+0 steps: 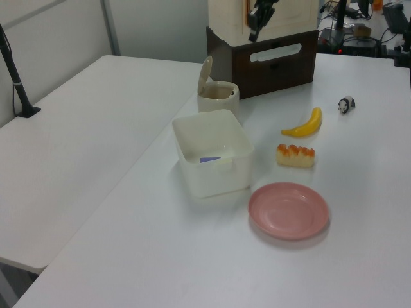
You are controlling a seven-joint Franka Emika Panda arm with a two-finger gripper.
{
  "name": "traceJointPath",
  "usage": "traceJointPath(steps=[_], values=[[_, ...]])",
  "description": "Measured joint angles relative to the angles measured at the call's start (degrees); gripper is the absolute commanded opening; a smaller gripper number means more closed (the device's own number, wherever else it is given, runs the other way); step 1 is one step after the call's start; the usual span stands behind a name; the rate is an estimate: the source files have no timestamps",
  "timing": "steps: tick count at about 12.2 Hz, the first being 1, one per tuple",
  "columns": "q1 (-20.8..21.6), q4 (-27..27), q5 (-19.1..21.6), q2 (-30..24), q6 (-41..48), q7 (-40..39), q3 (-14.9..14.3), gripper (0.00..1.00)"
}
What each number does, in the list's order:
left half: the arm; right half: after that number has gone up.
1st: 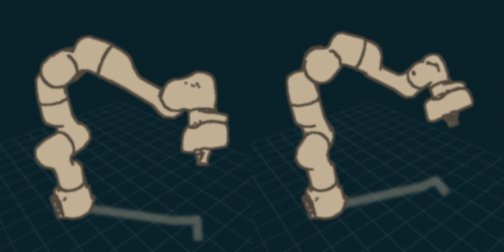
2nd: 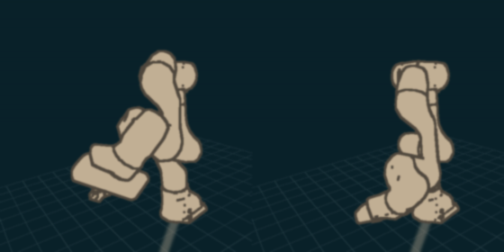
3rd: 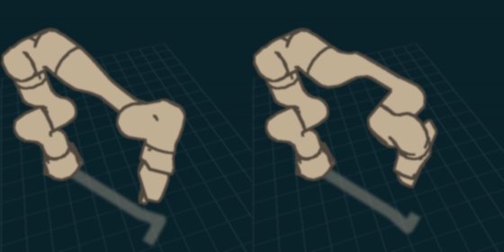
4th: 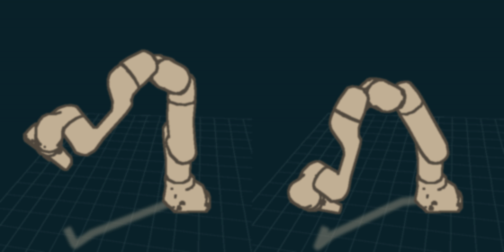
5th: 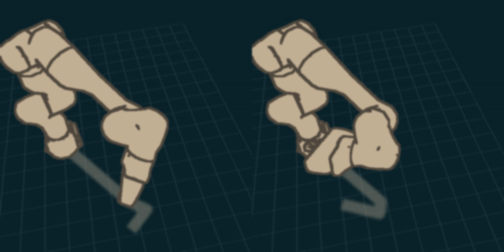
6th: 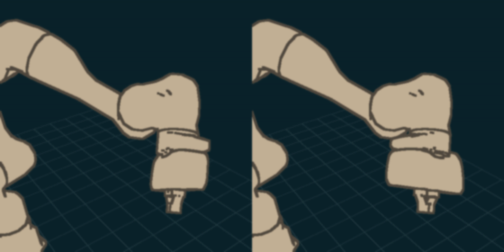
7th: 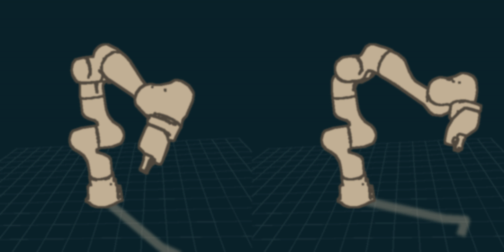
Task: Close the trash can
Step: 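Move the gripper over the cream trash can toward its raised lid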
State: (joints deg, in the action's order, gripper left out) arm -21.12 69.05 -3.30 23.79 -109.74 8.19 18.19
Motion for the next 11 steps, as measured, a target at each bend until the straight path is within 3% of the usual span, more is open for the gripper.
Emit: traceJointPath(steps=[3, 8, 11], values=[[3.85, -3.85, -6.66, 4.50, -2.73, 12.42, 0.02, 0.00], [6.71, -7.85, -10.40, 6.53, -9.08, 29.65, -0.09, 0.00], [11.29, -13.61, -11.39, 11.17, -9.12, 36.00, -4.05, 0.00]])
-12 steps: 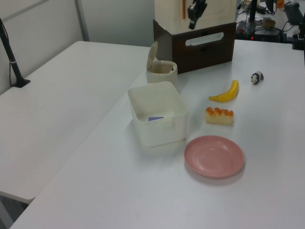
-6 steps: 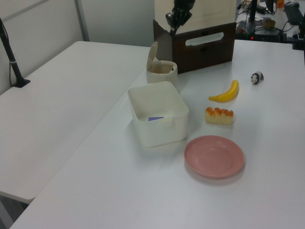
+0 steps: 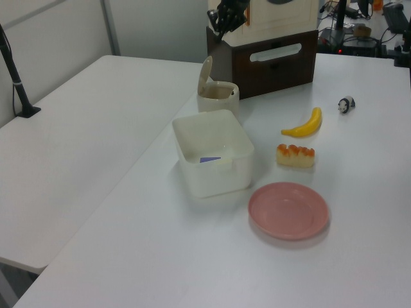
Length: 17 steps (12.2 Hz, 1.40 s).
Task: Close the trash can
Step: 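Move the gripper over the cream trash can toward its raised lid, then push the raised lid down with the gripper fingers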
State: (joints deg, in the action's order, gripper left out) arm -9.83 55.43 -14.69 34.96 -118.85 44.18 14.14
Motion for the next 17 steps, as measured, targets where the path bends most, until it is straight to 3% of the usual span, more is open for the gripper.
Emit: traceJointPath(steps=[2, 5, 17], values=[[3.11, -3.78, -1.23, 3.92, -1.27, 3.94, -3.87, 0.00], [4.82, -6.42, -1.76, 6.74, -5.38, 8.05, -6.30, 0.00], [5.89, -5.06, -10.97, 9.15, -6.12, 8.35, -5.90, 0.00]])
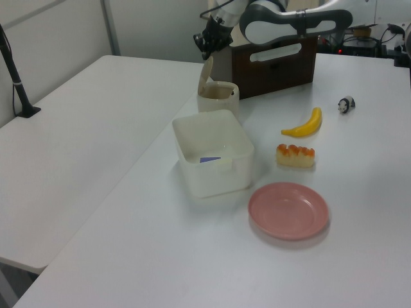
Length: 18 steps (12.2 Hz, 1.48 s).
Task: Close the trash can
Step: 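Push the raised lid down with the gripper fingers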
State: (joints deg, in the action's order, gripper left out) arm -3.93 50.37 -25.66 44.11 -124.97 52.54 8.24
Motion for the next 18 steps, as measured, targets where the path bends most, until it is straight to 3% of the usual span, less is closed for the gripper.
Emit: traceJointPath(steps=[4, 12, 18], values=[[0.32, 1.69, -0.09, -0.15, 0.42, -2.43, 1.56, 0.00], [-0.64, 3.66, -0.09, -3.38, 7.48, -8.74, 1.64, 0.00], [-1.56, 6.99, -0.09, -3.90, 7.81, -10.95, 1.74, 0.00]])
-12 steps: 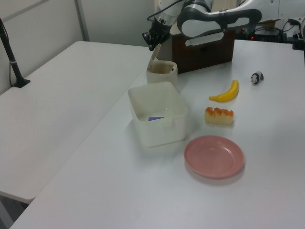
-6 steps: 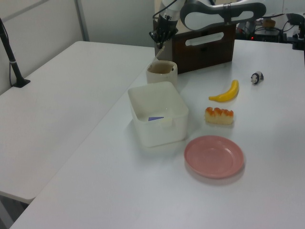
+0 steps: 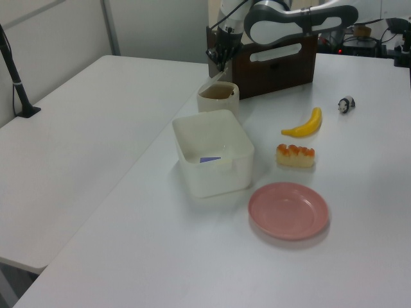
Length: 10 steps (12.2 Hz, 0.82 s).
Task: Close the trash can
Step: 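Push the raised lid down with the gripper fingers, then press the lid flat onto the trash can rim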
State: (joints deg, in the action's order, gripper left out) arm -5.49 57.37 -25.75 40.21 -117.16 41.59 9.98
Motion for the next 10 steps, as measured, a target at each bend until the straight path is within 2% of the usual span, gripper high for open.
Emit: traceJointPath(steps=[5, 10], values=[[0.00, 2.71, 0.00, -1.50, 0.00, -0.68, 0.78, 0.00], [0.00, 6.60, -2.65, -2.43, 0.00, -0.75, 1.62, 0.00]])
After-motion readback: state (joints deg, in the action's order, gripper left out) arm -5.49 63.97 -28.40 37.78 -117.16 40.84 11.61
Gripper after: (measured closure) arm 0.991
